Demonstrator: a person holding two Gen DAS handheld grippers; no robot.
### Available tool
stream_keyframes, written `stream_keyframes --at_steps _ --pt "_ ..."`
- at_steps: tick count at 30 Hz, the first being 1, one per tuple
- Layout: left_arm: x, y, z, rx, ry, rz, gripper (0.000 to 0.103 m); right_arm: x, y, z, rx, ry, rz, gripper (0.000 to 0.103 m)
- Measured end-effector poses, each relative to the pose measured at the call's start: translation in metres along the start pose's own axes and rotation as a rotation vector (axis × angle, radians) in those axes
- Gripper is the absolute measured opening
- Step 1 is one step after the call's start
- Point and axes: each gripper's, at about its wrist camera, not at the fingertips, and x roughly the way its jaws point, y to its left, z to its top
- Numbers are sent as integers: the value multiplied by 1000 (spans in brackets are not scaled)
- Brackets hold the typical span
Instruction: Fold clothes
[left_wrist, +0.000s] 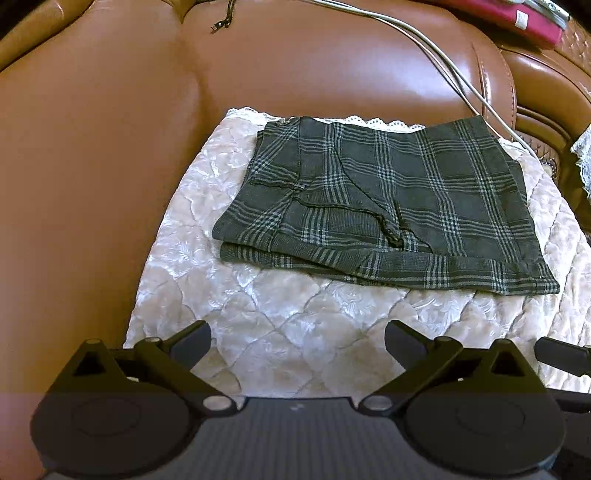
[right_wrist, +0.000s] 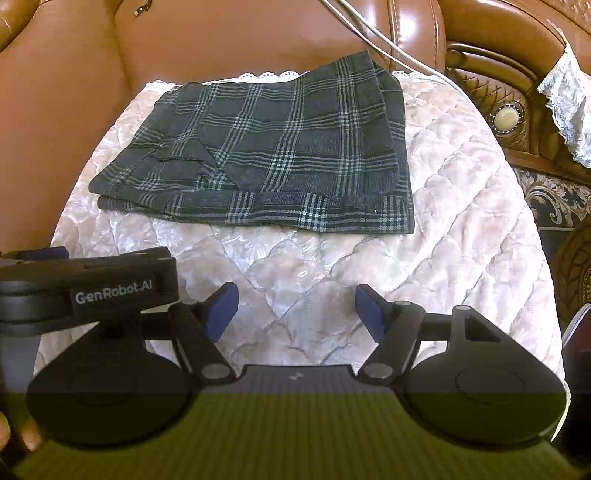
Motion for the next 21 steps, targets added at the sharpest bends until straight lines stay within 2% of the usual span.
stream_keyframes --at_steps 21 --pt "2 -4 1 33 -16 17 102 5 -3 -1 10 1 -2 78"
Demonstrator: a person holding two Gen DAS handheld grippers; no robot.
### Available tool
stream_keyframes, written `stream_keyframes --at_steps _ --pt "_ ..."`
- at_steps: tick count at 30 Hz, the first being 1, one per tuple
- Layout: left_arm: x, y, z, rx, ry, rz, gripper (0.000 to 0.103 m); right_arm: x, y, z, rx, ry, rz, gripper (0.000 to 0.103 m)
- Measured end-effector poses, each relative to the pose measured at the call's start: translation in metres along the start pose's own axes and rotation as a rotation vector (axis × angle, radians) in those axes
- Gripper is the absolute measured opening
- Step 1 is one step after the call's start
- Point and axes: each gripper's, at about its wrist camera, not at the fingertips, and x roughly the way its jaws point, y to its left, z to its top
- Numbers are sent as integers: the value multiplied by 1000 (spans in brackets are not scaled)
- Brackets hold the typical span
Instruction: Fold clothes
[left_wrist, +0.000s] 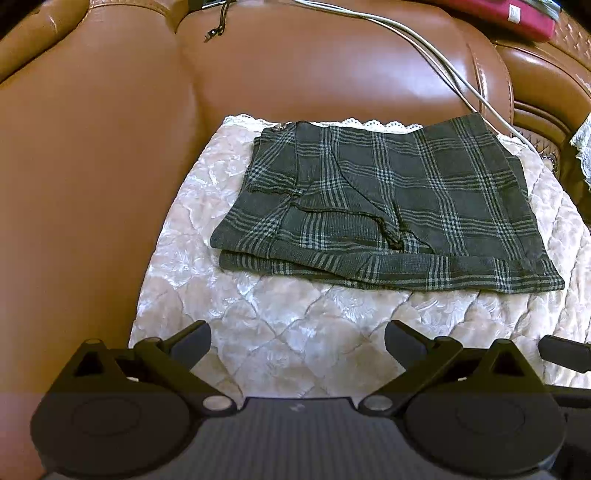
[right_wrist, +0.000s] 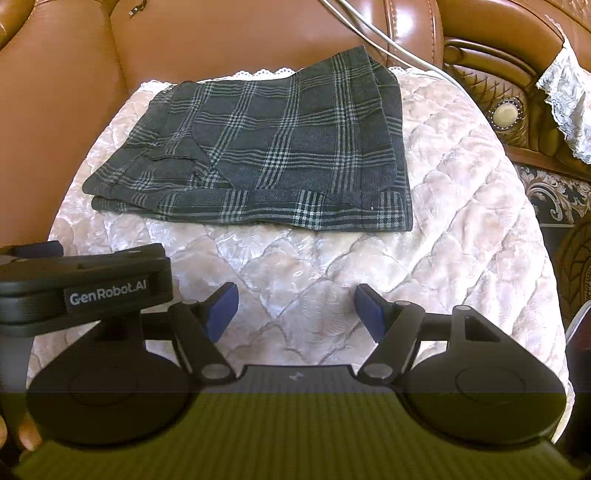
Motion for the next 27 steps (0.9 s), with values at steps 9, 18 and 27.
stream_keyframes --at_steps 9,18,27 --pt "0 0 -2 6 -4 0 102 2 0 -2 1 9 0 78" --pt "0 1 -2 11 -12 -6 102 3 -1 -4 14 8 -2 78" --pt "1 1 -3 13 -15 -7 102 3 0 -4 11 4 -6 78"
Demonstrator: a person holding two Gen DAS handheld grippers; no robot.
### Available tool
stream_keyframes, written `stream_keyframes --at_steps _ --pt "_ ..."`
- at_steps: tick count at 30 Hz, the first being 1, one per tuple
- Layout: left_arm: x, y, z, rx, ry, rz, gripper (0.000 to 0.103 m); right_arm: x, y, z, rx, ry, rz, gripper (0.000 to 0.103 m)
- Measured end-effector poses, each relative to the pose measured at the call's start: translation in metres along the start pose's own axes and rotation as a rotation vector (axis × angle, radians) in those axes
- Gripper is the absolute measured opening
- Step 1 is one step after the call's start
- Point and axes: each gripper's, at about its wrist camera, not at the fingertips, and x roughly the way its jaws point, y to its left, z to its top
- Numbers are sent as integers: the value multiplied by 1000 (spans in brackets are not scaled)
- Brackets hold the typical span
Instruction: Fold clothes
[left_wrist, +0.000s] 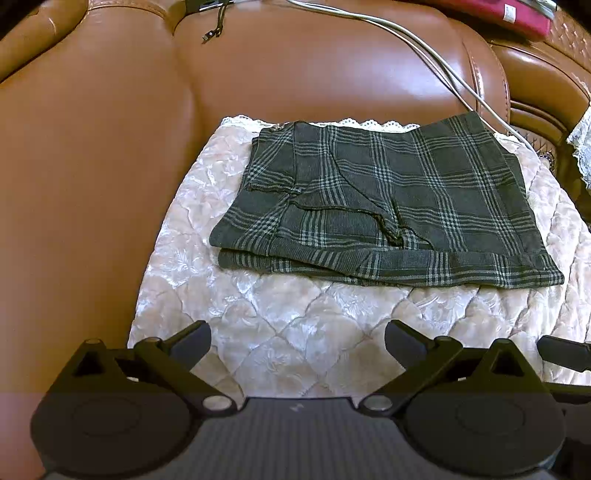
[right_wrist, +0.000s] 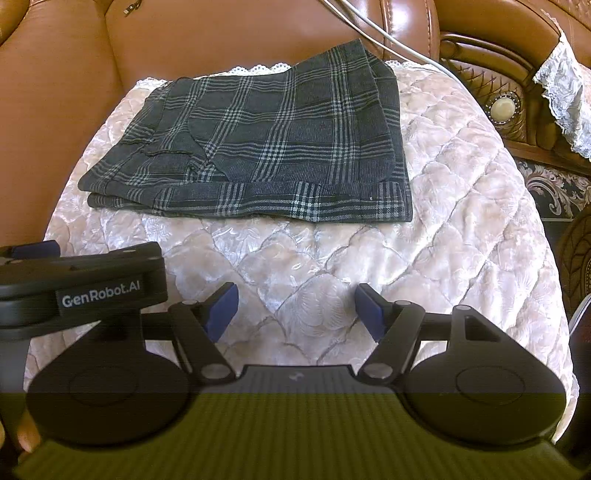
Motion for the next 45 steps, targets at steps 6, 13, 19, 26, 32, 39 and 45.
stream_keyframes --at_steps 6,13,19,26,32,39,45 --pt "0 1 0 -3 0 1 102 0 2 -1 -5 -4 -8 78" --pt "0 2 -1 5 -7 4 102 1 2 -3 10 -20 -15 78" --pt "-1 3 -2 8 -13 1 102 1 3 -4 0 -21 -17 78" --pt "-3 2 -3 15 -28 6 102 0 2 -4 -5 -22 -15 78" --pt "-3 2 -3 16 -30 2 102 0 2 -4 -1 -23 -12 78" --pt "-3 3 -4 16 -29 5 102 0 4 -5 -10 -22 -19 78" --pt "-3 2 -3 23 -27 -1 102 -1 2 -5 -2 -19 -17 78"
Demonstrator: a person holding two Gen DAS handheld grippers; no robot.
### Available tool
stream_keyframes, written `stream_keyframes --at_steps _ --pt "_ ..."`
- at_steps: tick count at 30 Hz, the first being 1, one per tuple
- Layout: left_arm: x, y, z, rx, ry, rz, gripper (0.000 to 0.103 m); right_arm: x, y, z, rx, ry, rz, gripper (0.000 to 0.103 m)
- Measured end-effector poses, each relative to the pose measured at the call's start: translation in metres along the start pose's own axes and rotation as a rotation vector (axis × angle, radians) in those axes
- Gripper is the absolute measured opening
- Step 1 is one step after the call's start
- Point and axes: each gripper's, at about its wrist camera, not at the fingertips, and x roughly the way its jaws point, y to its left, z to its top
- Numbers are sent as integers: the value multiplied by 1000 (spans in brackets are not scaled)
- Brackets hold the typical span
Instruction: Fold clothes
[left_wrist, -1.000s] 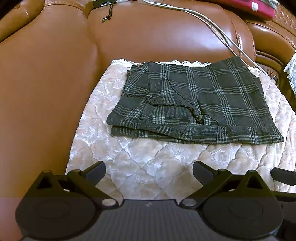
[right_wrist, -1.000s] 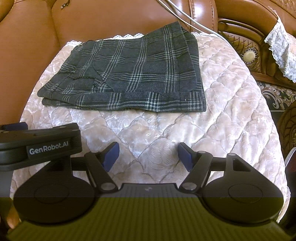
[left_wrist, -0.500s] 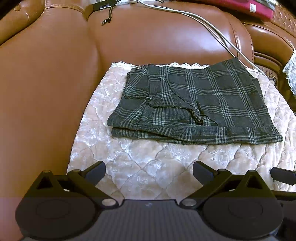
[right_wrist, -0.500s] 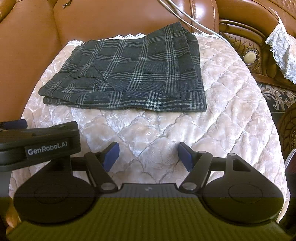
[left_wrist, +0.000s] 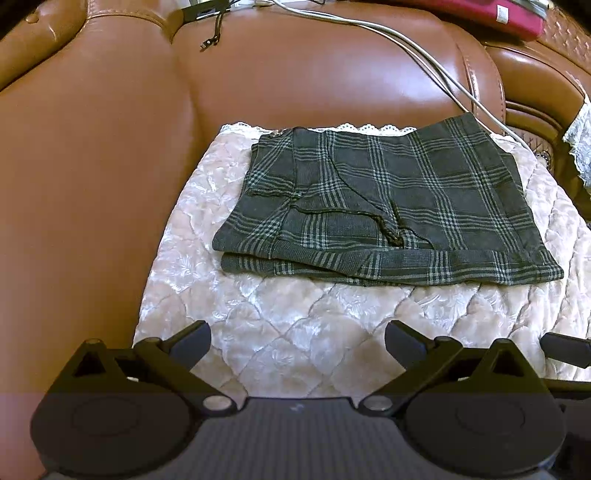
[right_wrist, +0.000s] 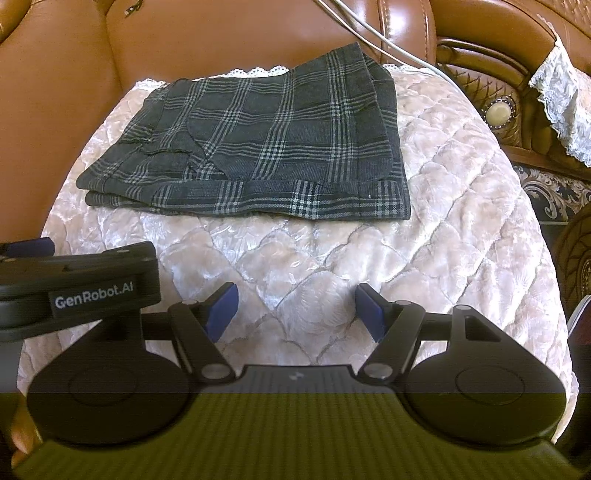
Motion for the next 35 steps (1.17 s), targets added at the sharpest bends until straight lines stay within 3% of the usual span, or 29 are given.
stream_keyframes --at_steps 35 --pt "3 3 -2 -15 23 -10 99 0 0 -1 -15 10 -14 78"
